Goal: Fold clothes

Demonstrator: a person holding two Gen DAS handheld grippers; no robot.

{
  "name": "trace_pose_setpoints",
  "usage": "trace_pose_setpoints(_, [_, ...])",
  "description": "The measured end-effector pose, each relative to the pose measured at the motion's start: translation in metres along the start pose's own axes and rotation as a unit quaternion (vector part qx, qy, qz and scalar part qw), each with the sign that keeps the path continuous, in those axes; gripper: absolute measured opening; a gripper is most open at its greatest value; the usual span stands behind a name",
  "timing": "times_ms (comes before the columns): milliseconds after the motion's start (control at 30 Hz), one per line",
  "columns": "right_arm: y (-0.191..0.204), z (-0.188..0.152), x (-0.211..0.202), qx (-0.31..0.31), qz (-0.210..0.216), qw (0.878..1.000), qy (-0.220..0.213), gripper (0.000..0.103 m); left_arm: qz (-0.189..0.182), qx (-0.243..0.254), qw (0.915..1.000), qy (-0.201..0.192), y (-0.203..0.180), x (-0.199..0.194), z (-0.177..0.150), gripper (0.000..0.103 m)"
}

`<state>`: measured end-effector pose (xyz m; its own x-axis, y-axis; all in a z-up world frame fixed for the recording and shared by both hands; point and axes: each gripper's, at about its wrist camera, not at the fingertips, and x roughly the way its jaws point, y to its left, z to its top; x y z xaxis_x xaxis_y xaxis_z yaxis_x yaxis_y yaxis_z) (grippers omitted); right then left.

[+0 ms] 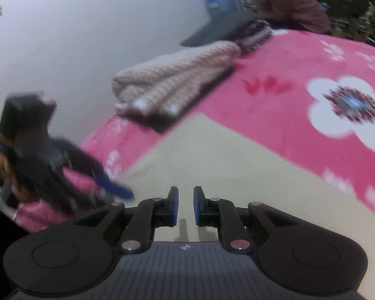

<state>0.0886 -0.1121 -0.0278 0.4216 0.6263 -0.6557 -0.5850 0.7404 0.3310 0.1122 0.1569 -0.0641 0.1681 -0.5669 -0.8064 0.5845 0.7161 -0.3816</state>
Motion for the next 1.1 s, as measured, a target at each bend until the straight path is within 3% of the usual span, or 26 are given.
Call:
trace_pose_setpoints(67, [0.008,0.001,0.018,-0.009,0.000,1.000,-0.002,0.014,0.001,-0.009,1.0000,-0.004,0.003,0.004,-0.003,0.040])
trace_pose_setpoints(200, [0.008,-0.028,0.069,-0.019,-0.029,0.999,0.039,0.011,-0.006,-0.021,0.9997,-0.009,0.008,0.007,-0.006,0.040])
trace_pose_setpoints(367, [0.004,-0.024,0.071,0.011,-0.028,0.998,0.049,0.011,-0.012,-0.025,0.9995,-0.017,0.011,0.006,-0.011,0.040])
trace_pose_setpoints(567, [0.002,-0.021,0.066,0.005,-0.021,0.998,0.060,0.011,-0.008,-0.029,0.9993,-0.022,0.010,0.002,-0.015,0.041])
trace_pose_setpoints(867, [0.004,0.040,0.061,-0.044,-0.007,0.998,0.038,0.015,-0.017,-0.023,0.9991,-0.032,0.011,0.003,-0.017,0.044])
trace_pose_setpoints(1000, [0.015,0.070,0.097,-0.095,-0.024,0.994,0.044,0.015,-0.026,-0.027,0.9985,-0.039,0.015,0.002,-0.020,0.044])
trace_pose_setpoints(1100, [0.008,0.068,0.142,-0.128,-0.054,0.988,0.062,0.008,-0.027,-0.026,0.9981,-0.048,0.016,0.002,-0.023,0.044])
